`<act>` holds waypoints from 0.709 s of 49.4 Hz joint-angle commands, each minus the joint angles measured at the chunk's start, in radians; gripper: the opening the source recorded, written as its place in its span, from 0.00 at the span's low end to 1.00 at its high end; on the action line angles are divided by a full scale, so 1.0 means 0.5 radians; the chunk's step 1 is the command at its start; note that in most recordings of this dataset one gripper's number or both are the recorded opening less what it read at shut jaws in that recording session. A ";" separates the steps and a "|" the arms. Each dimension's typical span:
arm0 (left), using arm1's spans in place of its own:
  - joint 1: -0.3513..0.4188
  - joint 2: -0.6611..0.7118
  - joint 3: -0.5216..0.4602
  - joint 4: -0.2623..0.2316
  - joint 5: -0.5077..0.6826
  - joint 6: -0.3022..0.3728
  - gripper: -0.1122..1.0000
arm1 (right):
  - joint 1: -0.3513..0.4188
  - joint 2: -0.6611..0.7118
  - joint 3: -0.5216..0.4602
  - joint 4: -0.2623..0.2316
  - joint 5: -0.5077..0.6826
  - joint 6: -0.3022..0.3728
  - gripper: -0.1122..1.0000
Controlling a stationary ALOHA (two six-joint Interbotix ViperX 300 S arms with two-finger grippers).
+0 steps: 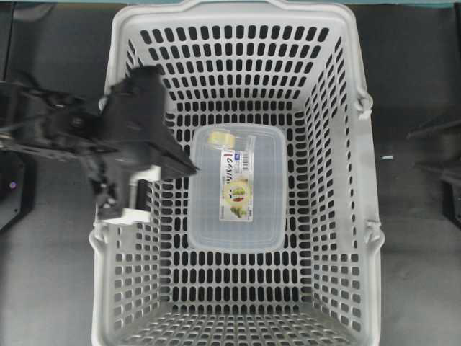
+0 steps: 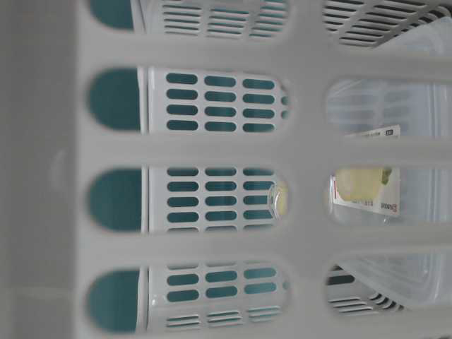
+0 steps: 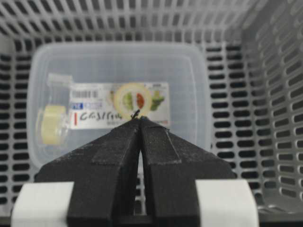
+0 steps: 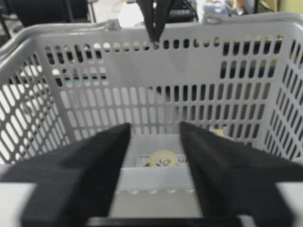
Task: Pick up the cellophane tape from the shopping basket with the left arm.
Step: 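Move the left gripper over the basket toward the clear tape roll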
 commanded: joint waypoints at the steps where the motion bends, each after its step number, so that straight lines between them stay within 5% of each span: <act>1: 0.000 0.074 -0.117 0.006 0.080 -0.003 0.10 | 0.006 0.012 -0.049 0.006 -0.021 0.003 0.62; 7: -0.003 0.190 -0.193 0.006 0.181 0.000 0.10 | 0.006 0.012 -0.049 0.006 -0.028 0.003 0.78; 15: 0.003 0.322 -0.295 0.009 0.239 0.000 0.14 | 0.000 0.009 -0.046 0.006 -0.028 0.015 0.79; 28: 0.003 0.595 -0.469 0.006 0.371 0.003 0.80 | 0.000 0.006 -0.031 0.006 -0.028 0.018 0.79; 35: 0.000 0.746 -0.537 0.009 0.423 0.009 0.92 | 0.006 0.006 -0.021 0.006 -0.034 0.018 0.79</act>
